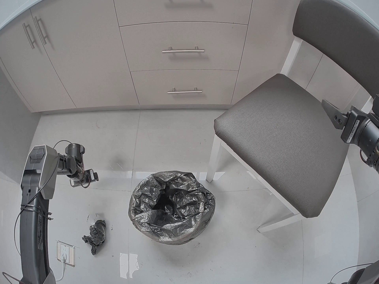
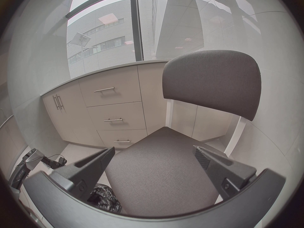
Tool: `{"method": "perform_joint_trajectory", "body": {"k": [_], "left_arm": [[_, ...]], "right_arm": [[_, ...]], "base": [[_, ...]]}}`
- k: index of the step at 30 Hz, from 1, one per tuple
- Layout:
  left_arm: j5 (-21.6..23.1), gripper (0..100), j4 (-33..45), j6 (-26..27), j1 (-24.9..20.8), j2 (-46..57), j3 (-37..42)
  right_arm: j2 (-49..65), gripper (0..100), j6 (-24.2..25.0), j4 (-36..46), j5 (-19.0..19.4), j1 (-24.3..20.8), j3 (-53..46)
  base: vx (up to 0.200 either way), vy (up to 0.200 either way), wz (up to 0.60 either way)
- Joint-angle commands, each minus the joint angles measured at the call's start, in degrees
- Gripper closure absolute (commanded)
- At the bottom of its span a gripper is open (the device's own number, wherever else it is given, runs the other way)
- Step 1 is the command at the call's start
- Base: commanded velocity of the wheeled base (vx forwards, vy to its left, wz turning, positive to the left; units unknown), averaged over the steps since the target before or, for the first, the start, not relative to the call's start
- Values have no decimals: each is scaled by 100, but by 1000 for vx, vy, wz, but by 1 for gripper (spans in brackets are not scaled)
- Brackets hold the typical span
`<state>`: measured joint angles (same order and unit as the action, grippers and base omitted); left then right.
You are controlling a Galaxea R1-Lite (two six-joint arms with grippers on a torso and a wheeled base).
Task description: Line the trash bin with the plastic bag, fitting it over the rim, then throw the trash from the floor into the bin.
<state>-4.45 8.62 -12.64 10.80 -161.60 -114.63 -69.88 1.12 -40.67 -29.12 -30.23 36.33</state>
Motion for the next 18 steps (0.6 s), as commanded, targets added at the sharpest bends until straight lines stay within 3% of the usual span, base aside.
{"method": "perform_joint_trajectory", "body": {"k": [1,7,18], "left_arm": [[-82,0,166,7,-34,-311,4],[-302,0,333,-1,-69,-689,4],[-311,0,377,-45,-78,-935,4]], "right_arm": [[-105,0,2,-3,-6,9,-20],[-131,0,2,-90,-6,9,-38],[-395,0,-7,-363,-6,132,-100]], "base": [[0,0,0],[0,0,0],[0,0,0]]}}
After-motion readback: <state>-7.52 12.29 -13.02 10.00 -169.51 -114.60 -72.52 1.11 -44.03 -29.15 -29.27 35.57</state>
